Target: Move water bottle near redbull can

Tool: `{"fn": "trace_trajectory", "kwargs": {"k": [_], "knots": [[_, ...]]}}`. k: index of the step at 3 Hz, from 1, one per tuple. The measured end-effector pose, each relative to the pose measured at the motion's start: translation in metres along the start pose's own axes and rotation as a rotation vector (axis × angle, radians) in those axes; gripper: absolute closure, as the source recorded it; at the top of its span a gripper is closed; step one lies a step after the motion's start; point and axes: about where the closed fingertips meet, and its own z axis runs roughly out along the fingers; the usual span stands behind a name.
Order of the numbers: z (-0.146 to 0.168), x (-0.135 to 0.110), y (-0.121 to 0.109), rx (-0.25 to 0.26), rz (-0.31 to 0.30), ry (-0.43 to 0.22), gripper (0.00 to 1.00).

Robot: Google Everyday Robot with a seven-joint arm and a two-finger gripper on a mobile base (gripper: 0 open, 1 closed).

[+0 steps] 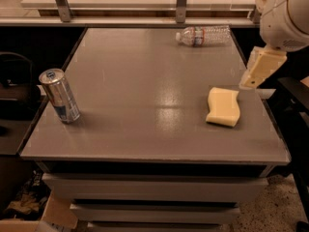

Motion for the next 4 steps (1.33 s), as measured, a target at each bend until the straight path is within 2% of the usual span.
{"fn": "trace_trajectory", "kwargs": {"k": [2,4], "knots": [[0.045,-0.015,-0.049,0.093,-0.047,-0.061,0.00],[0.103,-0.031,-0.083,0.106,-0.103,-0.120,0.00]]}}
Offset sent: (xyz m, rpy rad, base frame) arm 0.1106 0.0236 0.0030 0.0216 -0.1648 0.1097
